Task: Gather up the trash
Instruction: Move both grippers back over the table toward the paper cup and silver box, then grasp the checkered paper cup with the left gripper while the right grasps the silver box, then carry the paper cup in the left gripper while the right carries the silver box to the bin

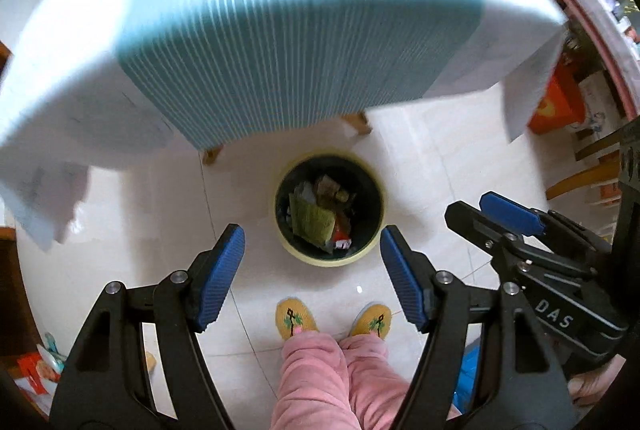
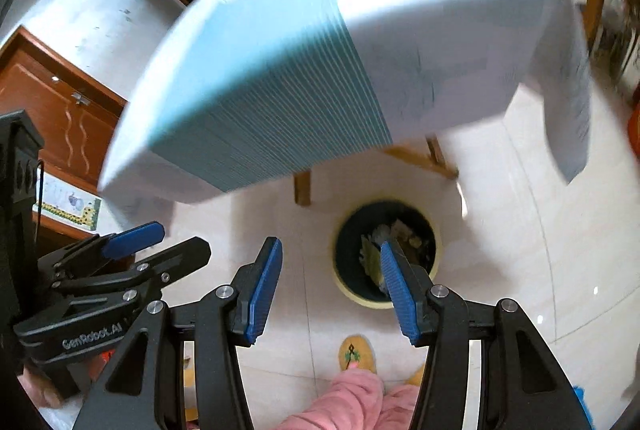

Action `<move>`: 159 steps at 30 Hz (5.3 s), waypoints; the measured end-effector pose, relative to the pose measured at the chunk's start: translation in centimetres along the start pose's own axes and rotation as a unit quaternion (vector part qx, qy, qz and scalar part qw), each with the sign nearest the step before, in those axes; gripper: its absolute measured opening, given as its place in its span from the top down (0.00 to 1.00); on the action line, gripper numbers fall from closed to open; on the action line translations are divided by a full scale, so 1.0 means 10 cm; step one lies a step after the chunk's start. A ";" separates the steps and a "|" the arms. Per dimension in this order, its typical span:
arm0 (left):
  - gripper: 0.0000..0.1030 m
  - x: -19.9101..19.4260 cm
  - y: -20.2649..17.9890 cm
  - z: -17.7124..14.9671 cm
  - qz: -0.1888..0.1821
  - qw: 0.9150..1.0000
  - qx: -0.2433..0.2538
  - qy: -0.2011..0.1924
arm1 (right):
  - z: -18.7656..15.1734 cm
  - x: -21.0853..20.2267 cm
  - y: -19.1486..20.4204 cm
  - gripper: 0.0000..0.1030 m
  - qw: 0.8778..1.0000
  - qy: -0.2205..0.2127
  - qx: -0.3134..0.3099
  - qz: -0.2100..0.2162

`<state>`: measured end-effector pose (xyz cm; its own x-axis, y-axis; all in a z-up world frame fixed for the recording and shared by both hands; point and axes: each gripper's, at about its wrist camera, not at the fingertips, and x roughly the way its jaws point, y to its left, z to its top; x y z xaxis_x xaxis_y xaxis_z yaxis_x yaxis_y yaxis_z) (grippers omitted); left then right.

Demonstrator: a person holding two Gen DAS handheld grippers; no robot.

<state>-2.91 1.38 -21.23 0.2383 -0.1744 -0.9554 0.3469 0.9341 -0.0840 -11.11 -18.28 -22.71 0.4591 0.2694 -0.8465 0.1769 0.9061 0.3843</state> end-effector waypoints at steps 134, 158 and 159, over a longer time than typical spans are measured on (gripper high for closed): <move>0.54 0.71 1.31 4.82 -0.026 0.997 -0.061 0.029 | 4.33 0.82 0.41 0.38 0.992 -0.050 0.080 -0.088; 0.54 -1.26 -0.27 1.45 -0.029 0.994 -0.094 -0.052 | 1.65 -1.26 0.30 0.38 0.999 -0.009 -0.034 0.038; 0.54 -1.29 -0.32 1.35 -0.026 0.994 -0.093 -0.049 | 1.57 -1.31 0.29 0.38 0.999 -0.005 -0.034 0.041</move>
<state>5.11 -3.51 -4.79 0.3140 -0.2451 -0.9172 0.1887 0.9629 -0.1927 -2.97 -24.25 -4.73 0.4788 0.3396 -0.8096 0.0802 0.9014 0.4255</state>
